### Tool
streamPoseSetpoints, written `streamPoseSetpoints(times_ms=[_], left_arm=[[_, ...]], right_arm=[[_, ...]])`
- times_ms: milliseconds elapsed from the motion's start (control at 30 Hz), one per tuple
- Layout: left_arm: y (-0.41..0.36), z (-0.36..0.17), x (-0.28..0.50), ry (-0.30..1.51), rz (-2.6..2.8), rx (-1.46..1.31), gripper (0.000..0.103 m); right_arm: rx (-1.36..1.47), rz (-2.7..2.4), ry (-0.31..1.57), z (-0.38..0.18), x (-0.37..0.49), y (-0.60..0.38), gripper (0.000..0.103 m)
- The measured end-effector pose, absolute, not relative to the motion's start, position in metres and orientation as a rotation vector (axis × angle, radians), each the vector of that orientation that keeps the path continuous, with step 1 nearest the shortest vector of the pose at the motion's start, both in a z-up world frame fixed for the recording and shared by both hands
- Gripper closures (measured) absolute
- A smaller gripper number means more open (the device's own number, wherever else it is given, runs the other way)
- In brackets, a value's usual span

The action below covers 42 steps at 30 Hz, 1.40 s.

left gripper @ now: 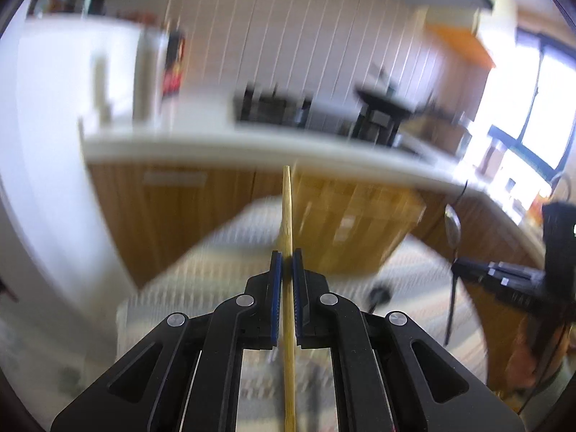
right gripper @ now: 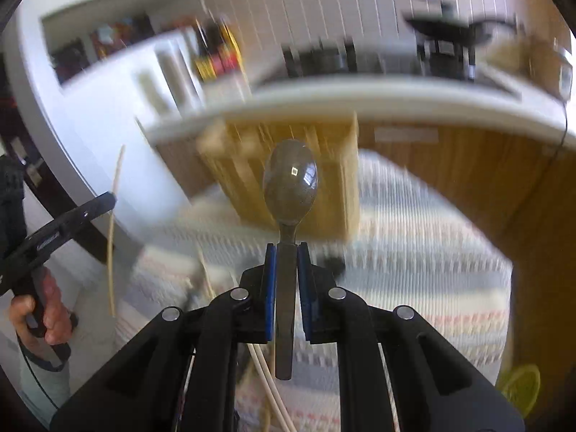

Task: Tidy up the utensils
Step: 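Lift the chopstick with the left tool and drop it into the yellow caddy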

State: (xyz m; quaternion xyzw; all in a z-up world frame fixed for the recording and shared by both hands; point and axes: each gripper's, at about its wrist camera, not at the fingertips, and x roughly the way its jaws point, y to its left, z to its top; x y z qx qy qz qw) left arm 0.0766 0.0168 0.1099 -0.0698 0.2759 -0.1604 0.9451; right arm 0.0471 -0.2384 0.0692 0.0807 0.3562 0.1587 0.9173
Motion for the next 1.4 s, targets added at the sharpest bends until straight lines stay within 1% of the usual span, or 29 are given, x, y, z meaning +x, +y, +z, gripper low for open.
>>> streamPoseSetpoints(times_ms=[167,267,367,467,633,767,867,933,967,1000,1033,1067,1133,1200,1267,1333,1400], left_arm=[[-0.001,0.166,0.106,0.334,-0.337,-0.158,0.099],[-0.017,0.18,0.126,0.248,-0.334,-0.173,0.099],[-0.032,0.179,0.157,0.199,-0.333,-0.172,0.099],[-0.047,0.17,0.178,0.182,-0.323,-0.147,0.099],[-0.05,0.143,0.208,0.184,-0.312,-0.136,0.099],[-0.046,0.127,0.218,0.191,-0.328,-0.155,0.099],[-0.044,0.119,0.218,0.202,-0.339,-0.152,0.098],[-0.038,0.117,0.217,0.219,-0.364,-0.174,0.089],[-0.034,0.118,0.215,0.226,-0.376,-0.19,0.078],[-0.029,0.119,0.211,0.229,-0.386,-0.211,0.07],[-0.025,0.12,0.208,0.231,-0.394,-0.222,0.067],[-0.019,0.122,0.203,0.238,-0.411,-0.235,0.061],[-0.009,0.129,0.191,0.249,-0.433,-0.254,0.058],[0.001,0.138,0.176,0.263,-0.446,-0.25,0.052],[0.009,0.148,0.16,0.279,-0.454,-0.236,0.047],[0.016,0.158,0.144,0.295,-0.449,-0.218,0.044],[0.021,0.166,0.131,0.32,-0.443,-0.201,0.042]], right_arm=[[0.161,0.296,0.504,0.128,0.061,-0.239,0.093],[0.161,0.234,0.377,0.153,0.083,-0.241,0.093],[0.153,0.191,0.313,0.156,0.111,-0.242,0.093],[0.141,0.155,0.29,0.149,0.137,-0.24,0.093],[0.149,0.15,0.33,0.113,0.174,-0.24,0.093],[0.149,0.152,0.344,0.089,0.177,-0.239,0.093],[0.149,0.16,0.351,0.084,0.174,-0.24,0.092],[0.154,0.168,0.358,0.084,0.171,-0.241,0.092],[0.157,0.173,0.358,0.086,0.167,-0.242,0.09],[0.156,0.179,0.361,0.087,0.163,-0.242,0.087],[0.154,0.18,0.366,0.088,0.159,-0.242,0.085],[0.151,0.18,0.371,0.09,0.153,-0.242,0.084],[0.155,0.19,0.39,0.093,0.142,-0.243,0.083],[0.176,0.206,0.402,0.097,0.131,-0.246,0.082],[0.191,0.224,0.41,0.104,0.115,-0.247,0.073],[0.204,0.242,0.409,0.113,0.095,-0.248,0.044],[0.214,0.246,0.399,0.122,0.079,-0.249,0.043]])
